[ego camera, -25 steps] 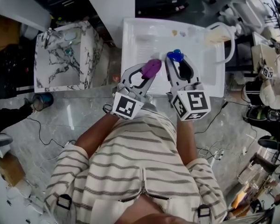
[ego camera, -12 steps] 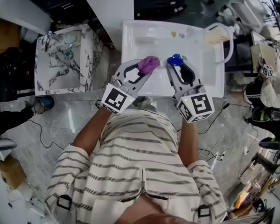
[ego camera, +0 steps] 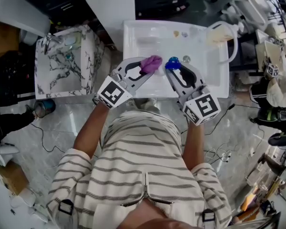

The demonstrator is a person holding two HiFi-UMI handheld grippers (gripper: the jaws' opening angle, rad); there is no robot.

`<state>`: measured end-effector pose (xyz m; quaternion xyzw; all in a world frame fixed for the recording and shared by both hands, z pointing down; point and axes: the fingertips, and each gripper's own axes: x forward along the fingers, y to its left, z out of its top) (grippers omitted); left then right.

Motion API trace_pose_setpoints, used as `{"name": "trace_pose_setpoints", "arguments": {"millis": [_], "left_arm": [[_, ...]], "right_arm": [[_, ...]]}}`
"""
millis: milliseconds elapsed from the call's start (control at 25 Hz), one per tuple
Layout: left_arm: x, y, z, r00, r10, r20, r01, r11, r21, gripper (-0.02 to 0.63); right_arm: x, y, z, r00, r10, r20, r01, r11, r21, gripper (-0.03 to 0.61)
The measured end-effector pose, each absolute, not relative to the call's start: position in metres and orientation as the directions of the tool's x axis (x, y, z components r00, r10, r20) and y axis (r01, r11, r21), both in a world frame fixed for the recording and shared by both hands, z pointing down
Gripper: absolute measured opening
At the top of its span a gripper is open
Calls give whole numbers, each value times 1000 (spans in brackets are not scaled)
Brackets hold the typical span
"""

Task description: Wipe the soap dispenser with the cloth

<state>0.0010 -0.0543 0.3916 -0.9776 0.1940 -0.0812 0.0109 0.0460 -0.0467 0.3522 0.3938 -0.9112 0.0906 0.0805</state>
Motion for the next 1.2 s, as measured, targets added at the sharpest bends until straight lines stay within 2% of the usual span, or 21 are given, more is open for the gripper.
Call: {"name": "trace_pose_setpoints", "arguments": {"millis": [480,960,1200], "left_arm": [[11,-51,396,974,-155,165,-154,-988,-19,123],[24,-52,414,977,-86,195,-90,-996,11,121],[22,-49,427,970,-93,226,-104,-994,35,121]], "right_arm": [[41,-32,349,-787,-591,178,-616,772,-157,133],[38,-26,339,-818,-562,123,-575,797,-184,135],[42,-28,339,-799,-592,106,-600,775,-198,135]]}}
